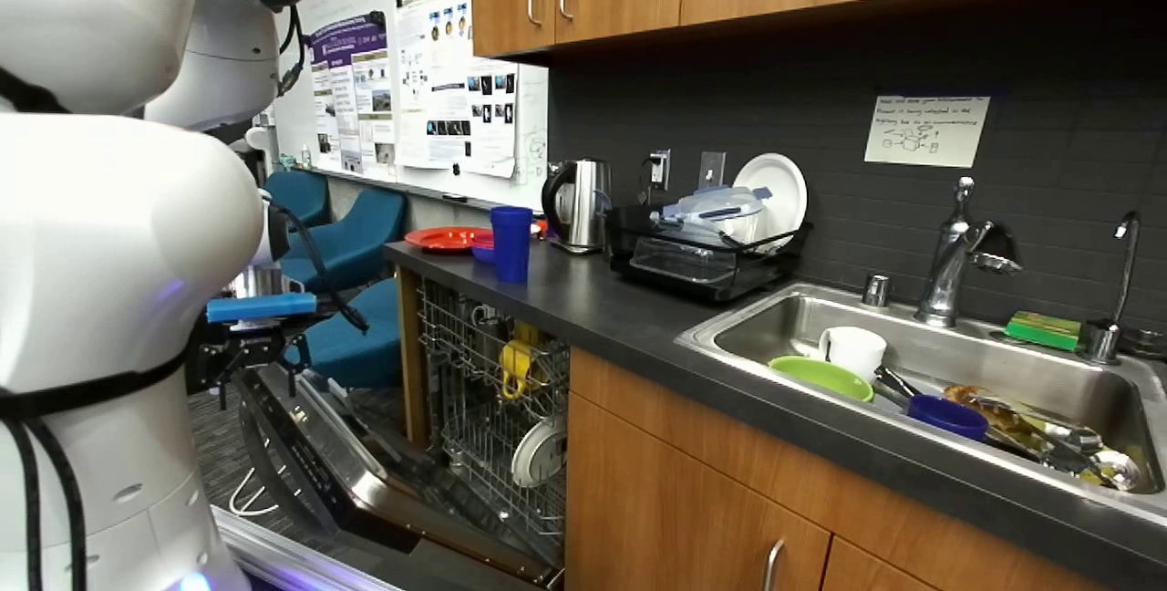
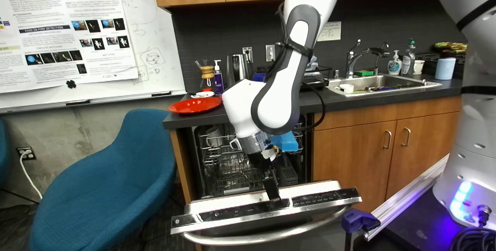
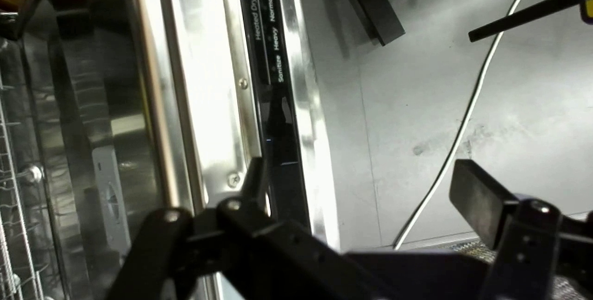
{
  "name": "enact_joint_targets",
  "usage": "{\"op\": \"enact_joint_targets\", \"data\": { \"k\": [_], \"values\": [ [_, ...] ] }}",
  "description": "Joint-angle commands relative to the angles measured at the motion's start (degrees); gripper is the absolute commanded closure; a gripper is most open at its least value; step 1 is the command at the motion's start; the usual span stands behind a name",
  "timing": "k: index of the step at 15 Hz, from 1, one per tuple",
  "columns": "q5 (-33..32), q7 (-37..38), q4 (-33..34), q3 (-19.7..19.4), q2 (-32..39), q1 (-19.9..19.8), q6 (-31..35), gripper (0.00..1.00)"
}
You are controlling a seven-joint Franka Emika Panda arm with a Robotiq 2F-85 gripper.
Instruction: Push the dishwasher rack inside and close the dishwasher door
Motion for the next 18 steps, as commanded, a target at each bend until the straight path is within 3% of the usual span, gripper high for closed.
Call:
{"op": "enact_joint_targets", "data": {
  "k": [1,8,13,18],
  "values": [
    [-3.58,6.51,-0.48,-2.68,1.29,4.01,2.29,0.0],
    [-12.0,16.95,-1.78,-8.4,2.52,11.54,9.55,0.0],
    [-22.83,24.66,-3.61,-18.4,1.59,19.77,20.11,0.0],
    [-23.41,27.67,-3.73,-23.79,2.38,24.5,22.25,0.0]
  ]
}}
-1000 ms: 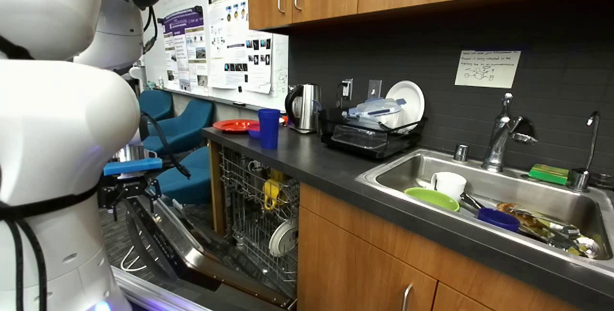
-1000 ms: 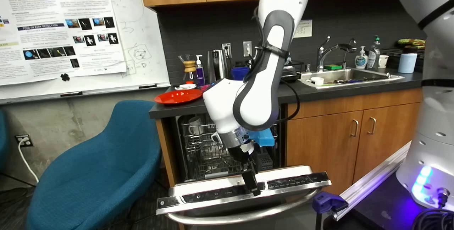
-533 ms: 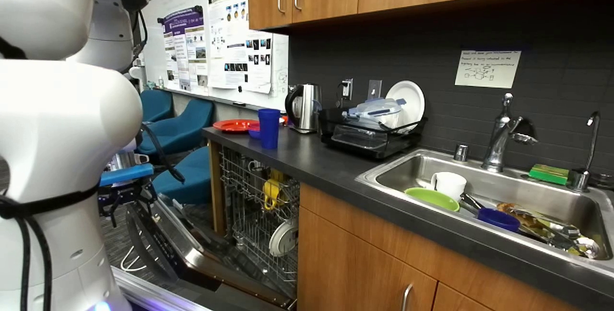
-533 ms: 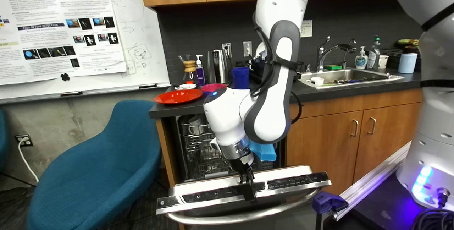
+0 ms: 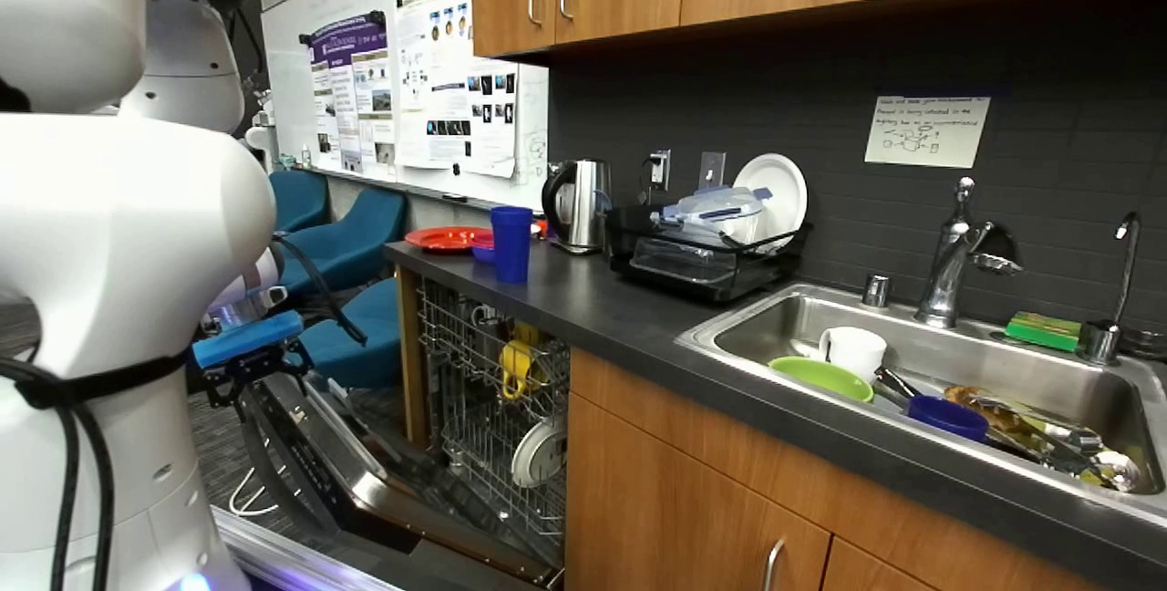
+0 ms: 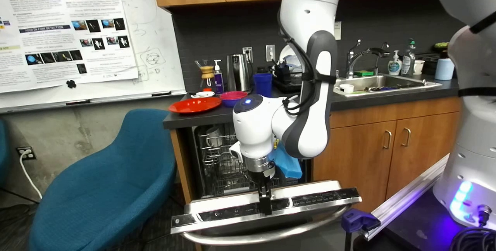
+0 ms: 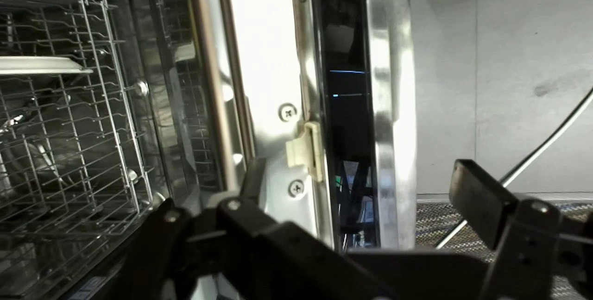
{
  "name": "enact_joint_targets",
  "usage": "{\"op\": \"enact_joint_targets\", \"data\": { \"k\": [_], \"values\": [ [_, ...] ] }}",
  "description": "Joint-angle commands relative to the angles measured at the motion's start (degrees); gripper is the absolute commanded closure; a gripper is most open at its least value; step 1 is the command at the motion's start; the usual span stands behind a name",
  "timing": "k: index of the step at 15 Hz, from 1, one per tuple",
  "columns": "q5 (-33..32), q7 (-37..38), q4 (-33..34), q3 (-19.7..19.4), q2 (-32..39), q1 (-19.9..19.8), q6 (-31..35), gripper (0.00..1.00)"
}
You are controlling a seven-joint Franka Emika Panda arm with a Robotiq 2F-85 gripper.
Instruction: Push the dishwasher rack inside and close the dishwasher door
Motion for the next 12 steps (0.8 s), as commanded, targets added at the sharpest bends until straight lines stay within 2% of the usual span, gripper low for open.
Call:
{"op": "enact_joint_targets", "data": {
  "k": [1,9,12],
  "values": [
    [-0.94,3.12,-1.44,-3.61,-0.78,3.58,0.67,0.0],
    [0.63,1.26,-2.15,-2.78,0.67,4.87,-1.31,0.0],
    [-2.88,3.94,-1.67,-6.48,1.59,9.12,0.74,0.0]
  ]
}}
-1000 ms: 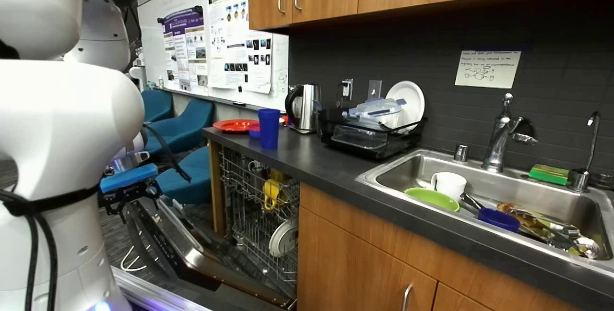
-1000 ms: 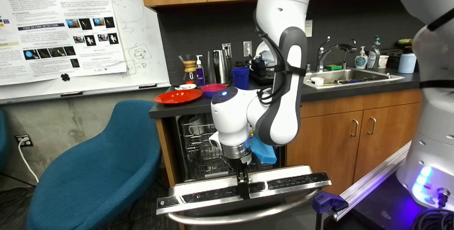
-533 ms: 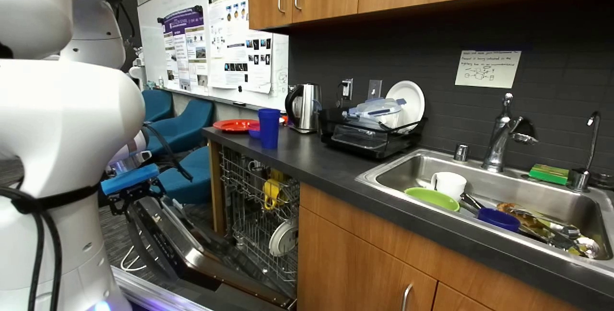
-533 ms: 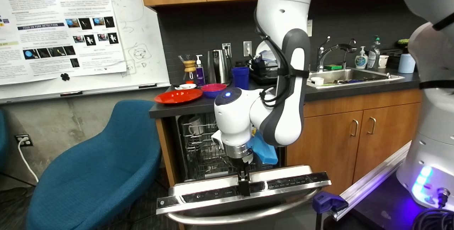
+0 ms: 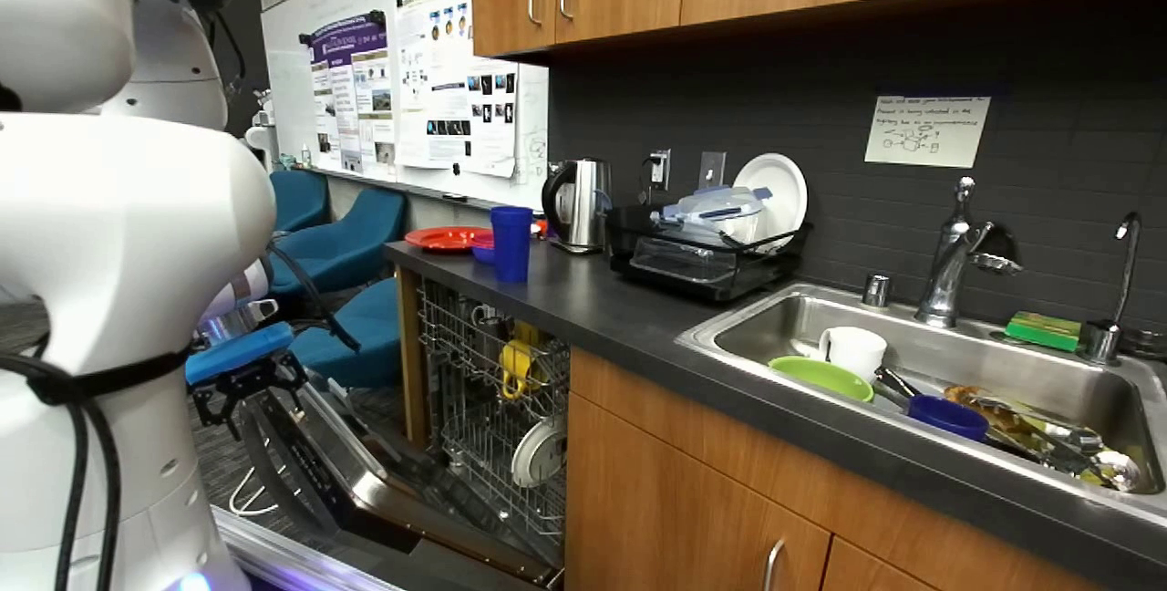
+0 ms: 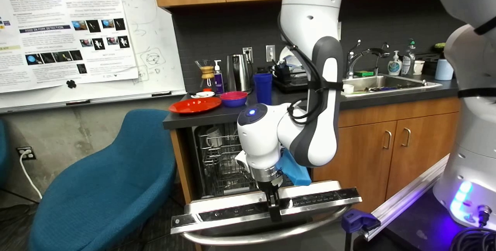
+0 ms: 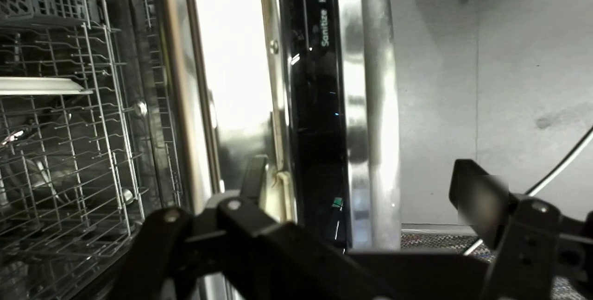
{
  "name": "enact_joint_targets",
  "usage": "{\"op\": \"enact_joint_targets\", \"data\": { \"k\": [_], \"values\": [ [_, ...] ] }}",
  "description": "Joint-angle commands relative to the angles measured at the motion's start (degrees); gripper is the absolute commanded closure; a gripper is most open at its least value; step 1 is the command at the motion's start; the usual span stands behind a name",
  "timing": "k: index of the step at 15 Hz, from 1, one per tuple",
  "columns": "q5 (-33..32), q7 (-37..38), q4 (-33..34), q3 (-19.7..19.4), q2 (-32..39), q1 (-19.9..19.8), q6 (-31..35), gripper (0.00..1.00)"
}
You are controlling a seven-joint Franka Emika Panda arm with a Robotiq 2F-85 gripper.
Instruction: Push the dishwasher rack inside and close the dishwasher door
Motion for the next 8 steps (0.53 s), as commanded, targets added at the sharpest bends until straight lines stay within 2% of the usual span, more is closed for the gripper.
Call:
{"op": "enact_joint_targets", "data": {
  "k": [1,8],
  "values": [
    [-2.95,2.27,0.15,-3.83,0.61,4.62,1.07,0.0],
    [-1.94,1.78,1.09,-6.2,2.29,8.56,1.04,0.0]
  ]
}}
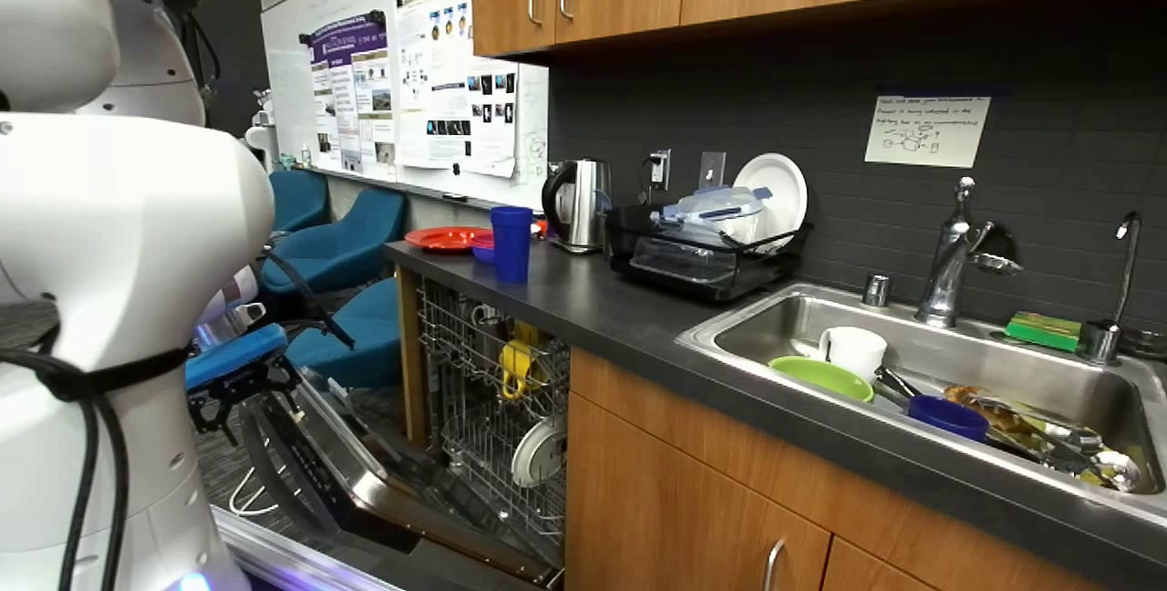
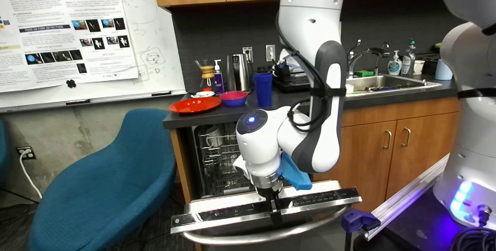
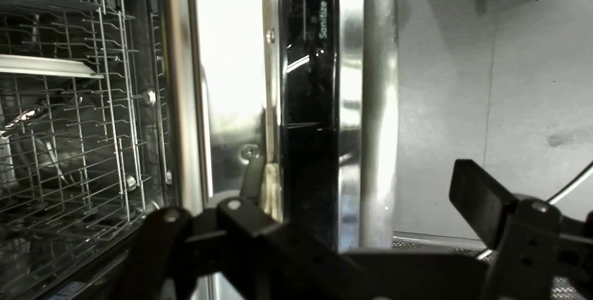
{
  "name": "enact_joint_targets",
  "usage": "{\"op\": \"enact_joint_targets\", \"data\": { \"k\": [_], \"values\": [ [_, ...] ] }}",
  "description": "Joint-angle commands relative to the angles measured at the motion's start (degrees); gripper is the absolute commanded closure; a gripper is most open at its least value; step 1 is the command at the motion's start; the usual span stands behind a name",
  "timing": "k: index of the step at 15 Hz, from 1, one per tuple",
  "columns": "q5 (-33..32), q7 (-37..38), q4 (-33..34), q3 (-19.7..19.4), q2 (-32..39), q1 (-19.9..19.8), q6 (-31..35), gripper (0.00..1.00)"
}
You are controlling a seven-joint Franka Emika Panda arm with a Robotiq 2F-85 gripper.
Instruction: Push the dishwasher rack inside and close the dishwasher door
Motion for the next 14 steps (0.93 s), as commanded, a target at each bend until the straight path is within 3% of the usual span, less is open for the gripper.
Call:
{"op": "enact_joint_targets", "data": {
  "k": [1,9,14],
  "values": [
    [-1.44,1.63,0.72,-2.14,1.15,2.22,0.91,0.0],
    [-3.33,4.46,0.7,-11.04,2.63,10.4,6.95,0.0],
    [-0.46,2.94,1.42,-12.76,4.55,12.48,7.48,0.0]
  ]
}}
